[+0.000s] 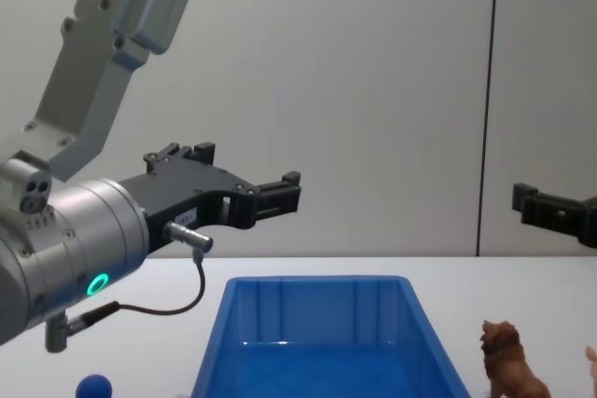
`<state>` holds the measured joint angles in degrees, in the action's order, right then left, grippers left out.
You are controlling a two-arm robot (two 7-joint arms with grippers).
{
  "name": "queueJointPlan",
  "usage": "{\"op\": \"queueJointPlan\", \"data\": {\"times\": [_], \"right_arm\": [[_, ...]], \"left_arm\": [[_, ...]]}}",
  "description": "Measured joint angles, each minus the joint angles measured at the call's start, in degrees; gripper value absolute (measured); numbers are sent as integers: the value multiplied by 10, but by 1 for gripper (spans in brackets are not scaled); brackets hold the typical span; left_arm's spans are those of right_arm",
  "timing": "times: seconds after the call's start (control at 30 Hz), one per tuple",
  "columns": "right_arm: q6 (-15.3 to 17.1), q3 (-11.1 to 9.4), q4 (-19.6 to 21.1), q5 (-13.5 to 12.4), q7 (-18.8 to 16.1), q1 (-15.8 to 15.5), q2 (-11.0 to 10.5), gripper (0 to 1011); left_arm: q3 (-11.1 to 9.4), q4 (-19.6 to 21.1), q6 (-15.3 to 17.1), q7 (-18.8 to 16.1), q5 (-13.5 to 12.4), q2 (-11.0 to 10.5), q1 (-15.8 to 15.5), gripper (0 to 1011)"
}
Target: Pick up the two dolls from the table and place them into the box.
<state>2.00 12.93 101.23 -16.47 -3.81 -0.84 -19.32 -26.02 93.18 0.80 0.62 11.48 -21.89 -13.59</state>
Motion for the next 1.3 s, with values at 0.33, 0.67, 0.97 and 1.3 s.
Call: {"op": "queueJointPlan", "data": {"times": [0.33, 0.67, 0.97, 1.3], "right_arm": [[34, -2, -2, -4, 25, -1, 4, 1001], [90, 0, -4, -1, 64, -5, 14, 1001], [134, 0, -3, 9, 100, -12, 18, 1001], [161, -2, -8, 14, 124, -21, 21, 1001]], "left_arm": [[0, 0, 0, 0, 0, 0, 0, 1001], [0, 0, 0, 0, 0, 0, 0, 1002], [0, 0, 0, 0, 0, 0, 0, 1002], [0, 0, 0, 0, 0, 0, 0, 1002]]}}
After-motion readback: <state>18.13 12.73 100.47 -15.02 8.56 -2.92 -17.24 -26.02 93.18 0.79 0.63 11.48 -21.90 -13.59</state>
